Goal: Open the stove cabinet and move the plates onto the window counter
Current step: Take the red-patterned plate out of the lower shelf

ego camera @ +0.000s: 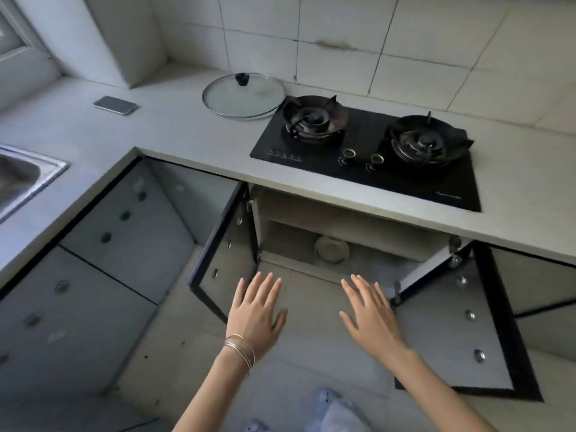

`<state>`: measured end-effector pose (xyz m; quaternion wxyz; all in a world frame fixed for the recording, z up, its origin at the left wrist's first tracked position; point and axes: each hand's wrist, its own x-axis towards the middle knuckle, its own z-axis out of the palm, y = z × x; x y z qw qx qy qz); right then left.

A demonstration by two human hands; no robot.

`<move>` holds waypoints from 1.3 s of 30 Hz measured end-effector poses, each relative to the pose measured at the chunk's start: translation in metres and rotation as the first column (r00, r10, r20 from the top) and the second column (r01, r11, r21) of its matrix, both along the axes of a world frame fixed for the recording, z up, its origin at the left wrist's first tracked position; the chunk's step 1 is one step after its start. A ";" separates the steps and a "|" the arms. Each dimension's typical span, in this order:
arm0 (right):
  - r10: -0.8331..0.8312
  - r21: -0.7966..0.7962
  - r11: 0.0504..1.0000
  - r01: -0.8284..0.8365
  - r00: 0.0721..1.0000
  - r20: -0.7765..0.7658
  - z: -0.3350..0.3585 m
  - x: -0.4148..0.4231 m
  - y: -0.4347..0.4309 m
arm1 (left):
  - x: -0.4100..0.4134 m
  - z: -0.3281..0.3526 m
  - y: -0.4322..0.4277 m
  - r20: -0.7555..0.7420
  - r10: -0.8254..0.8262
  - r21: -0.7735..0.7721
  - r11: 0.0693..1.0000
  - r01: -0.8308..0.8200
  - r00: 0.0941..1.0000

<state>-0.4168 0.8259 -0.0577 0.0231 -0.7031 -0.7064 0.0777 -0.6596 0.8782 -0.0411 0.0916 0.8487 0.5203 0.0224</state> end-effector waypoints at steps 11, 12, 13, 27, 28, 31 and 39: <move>-0.093 0.060 0.994 0.097 0.994 -0.066 0.008 0.102 0.001 | 0.109 -0.008 0.029 -0.031 -0.069 -0.056 0.996 0.067 0.997; -0.093 0.064 0.993 0.097 0.993 -0.068 0.008 0.107 0.005 | 0.113 -0.008 0.034 -0.031 -0.076 -0.039 0.996 0.074 0.997; -0.093 0.069 0.993 0.098 0.993 -0.073 0.009 0.112 0.008 | 0.117 -0.007 0.040 -0.026 -0.083 -0.023 0.996 0.083 0.996; -0.156 0.060 0.986 0.157 0.987 -0.026 0.015 0.125 0.084 | 0.129 -0.019 0.135 -0.009 -0.236 0.060 0.970 0.236 0.972; -0.165 0.050 0.985 0.166 0.986 -0.021 0.014 0.125 0.090 | 0.128 -0.021 0.143 -0.004 -0.244 0.065 0.968 0.243 0.970; -0.193 0.014 0.981 0.193 0.981 -0.016 0.004 0.124 0.106 | 0.128 -0.035 0.163 -0.015 -0.274 0.072 0.959 0.275 0.962; -0.221 -0.076 0.973 0.216 0.973 -0.060 -0.068 0.133 0.138 | 0.146 -0.109 0.193 -0.012 -0.302 0.069 0.951 0.302 0.953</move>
